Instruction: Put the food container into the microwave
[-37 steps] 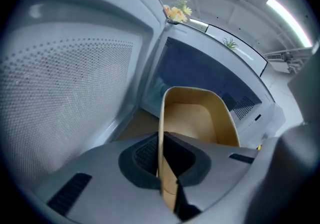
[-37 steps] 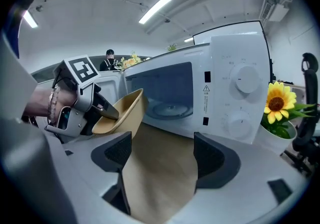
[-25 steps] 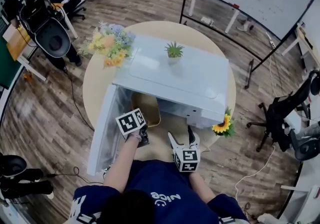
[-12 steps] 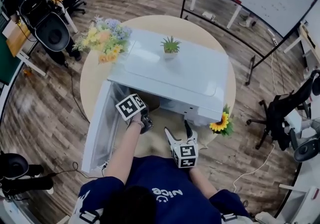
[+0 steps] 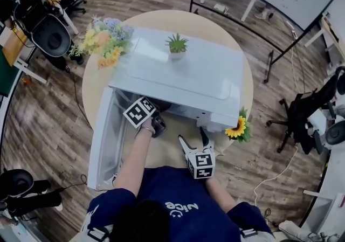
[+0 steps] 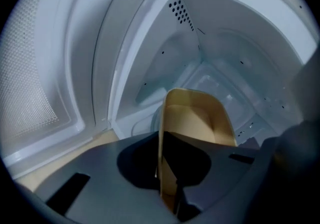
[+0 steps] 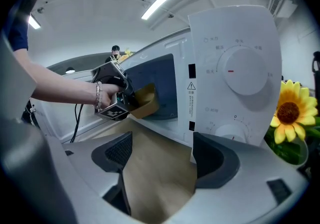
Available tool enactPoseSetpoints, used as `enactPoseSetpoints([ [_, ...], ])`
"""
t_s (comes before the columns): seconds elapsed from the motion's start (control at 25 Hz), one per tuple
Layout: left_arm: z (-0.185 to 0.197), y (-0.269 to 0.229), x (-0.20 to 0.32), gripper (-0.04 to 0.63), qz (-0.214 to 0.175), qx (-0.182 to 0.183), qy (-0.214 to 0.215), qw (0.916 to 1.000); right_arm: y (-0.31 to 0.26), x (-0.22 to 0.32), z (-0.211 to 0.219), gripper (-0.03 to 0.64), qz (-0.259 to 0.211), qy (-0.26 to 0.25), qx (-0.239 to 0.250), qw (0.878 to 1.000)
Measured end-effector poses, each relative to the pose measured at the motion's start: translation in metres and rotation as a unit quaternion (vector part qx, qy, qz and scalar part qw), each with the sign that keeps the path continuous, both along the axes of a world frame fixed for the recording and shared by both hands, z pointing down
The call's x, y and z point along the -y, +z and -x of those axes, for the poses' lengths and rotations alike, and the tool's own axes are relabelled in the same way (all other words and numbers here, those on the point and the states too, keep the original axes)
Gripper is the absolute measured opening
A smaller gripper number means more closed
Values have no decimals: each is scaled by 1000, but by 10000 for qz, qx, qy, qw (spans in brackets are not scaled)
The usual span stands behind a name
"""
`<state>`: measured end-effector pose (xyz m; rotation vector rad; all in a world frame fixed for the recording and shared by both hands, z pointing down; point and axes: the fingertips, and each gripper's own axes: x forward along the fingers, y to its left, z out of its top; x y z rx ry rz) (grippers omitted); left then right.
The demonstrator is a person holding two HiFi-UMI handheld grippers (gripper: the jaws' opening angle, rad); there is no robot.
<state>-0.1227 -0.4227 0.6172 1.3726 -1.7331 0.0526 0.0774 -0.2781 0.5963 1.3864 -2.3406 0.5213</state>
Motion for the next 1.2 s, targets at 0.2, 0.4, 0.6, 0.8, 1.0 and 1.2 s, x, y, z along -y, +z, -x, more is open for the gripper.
enactPoseSetpoints([
  [0.2,-6,-13,12,67,-372,67,283,9989,4,1,2,376,56,18,-2,10000],
  [0.4,-12,-15,16,71,-554,-38,417,9976,5,1,2,376,114,42,-28,9999],
  [0.6,-11,-19,21,60,-851,-204,265,9958,7,-1,1,374,148,81,-53,9998],
  [0.8,-24,-23,32,61,-1206,-726,387,9893,7,-1,0,374,127,111,-102,9998],
  [1.0,-33,-32,34,147,-1459,-988,684,9820,5,-2,-1,374,92,155,-130,9998],
  [1.2,-36,-50,24,288,-1748,-640,1342,9733,4,-3,2,376,18,133,-126,9998],
])
